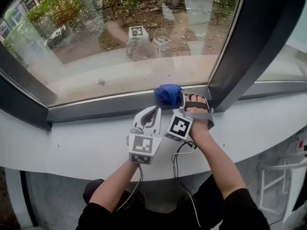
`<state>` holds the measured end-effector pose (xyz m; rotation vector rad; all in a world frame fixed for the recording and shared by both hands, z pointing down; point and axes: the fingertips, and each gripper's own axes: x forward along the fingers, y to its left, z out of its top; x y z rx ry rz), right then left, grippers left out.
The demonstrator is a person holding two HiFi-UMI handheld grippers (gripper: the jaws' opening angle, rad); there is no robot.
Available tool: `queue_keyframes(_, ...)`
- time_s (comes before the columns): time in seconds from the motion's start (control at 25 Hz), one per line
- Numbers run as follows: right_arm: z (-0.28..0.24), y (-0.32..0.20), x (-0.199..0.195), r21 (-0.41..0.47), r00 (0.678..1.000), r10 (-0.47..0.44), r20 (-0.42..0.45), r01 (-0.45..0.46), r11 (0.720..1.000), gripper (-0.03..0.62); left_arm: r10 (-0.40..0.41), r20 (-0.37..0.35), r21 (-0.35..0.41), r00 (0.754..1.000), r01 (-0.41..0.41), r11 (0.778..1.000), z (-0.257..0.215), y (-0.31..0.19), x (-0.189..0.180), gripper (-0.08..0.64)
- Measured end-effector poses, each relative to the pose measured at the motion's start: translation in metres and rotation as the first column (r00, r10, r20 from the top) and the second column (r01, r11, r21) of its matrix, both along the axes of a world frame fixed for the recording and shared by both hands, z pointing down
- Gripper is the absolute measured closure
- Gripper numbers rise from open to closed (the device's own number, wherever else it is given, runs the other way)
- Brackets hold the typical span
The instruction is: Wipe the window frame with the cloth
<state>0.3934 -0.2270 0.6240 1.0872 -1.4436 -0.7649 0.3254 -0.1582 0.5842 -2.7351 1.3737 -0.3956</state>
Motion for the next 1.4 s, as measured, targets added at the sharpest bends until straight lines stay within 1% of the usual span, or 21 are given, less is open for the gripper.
queue_keyframes(0.28, -0.002, -0.002, 0.01, 0.003, 0.998, 0.066, 0.006, -0.066, 0.998, 0.571, 0.014, -0.012, -0.019, 1.0, -0.014, 1.0, 0.001, -0.004, -0.001, 0.555)
queue_keyframes(0.36, -0.001, -0.002, 0.013, 0.002, 0.997, 0.071, 0.004, -0.071, 0.997, 0.571, 0.009, -0.022, -0.026, 1.0, -0.01, 1.0, 0.004, -0.004, -0.004, 0.555)
queue_keyframes(0.44, 0.0, 0.0, 0.016, 0.002, 0.997, 0.072, -0.005, -0.072, 0.997, 0.571, 0.01, -0.018, -0.035, 1.0, -0.011, 0.999, 0.009, -0.002, -0.004, 0.555)
queue_keyframes(0.6, -0.001, 0.002, 0.024, -0.003, 0.995, 0.094, -0.017, -0.094, 0.996, 0.571, 0.042, -0.019, -0.031, 0.999, -0.043, 0.999, 0.007, -0.002, 0.006, 0.555)
queue_keyframes(0.72, 0.0, 0.001, 0.029, -0.004, 0.994, 0.112, -0.002, -0.112, 0.994, 0.571, 0.058, -0.024, -0.027, 0.998, -0.059, 0.998, 0.005, -0.004, 0.01, 0.555)
queue_keyframes(0.96, 0.004, -0.001, 0.042, -0.026, 0.984, 0.178, 0.006, -0.177, 0.984, 0.571, 0.044, -0.036, -0.032, 0.998, -0.046, 0.998, 0.008, -0.006, 0.006, 0.555)
queue_keyframes(1.08, 0.007, -0.001, 0.048, -0.041, 0.977, 0.211, 0.037, -0.209, 0.977, 0.571, 0.044, -0.039, -0.035, 0.998, -0.045, 0.998, 0.009, -0.007, 0.007, 0.555)
queue_keyframes(1.2, 0.005, -0.002, 0.048, -0.044, 0.973, 0.225, 0.059, -0.222, 0.974, 0.571, 0.042, -0.052, -0.036, 0.998, -0.044, 0.998, 0.006, -0.009, 0.007, 0.555)
queue_keyframes(1.4, 0.005, -0.002, 0.057, -0.039, 0.967, 0.249, 0.053, -0.247, 0.968, 0.571, 0.068, -0.024, -0.042, 0.997, -0.069, 0.997, 0.011, -0.006, 0.009, 0.555)
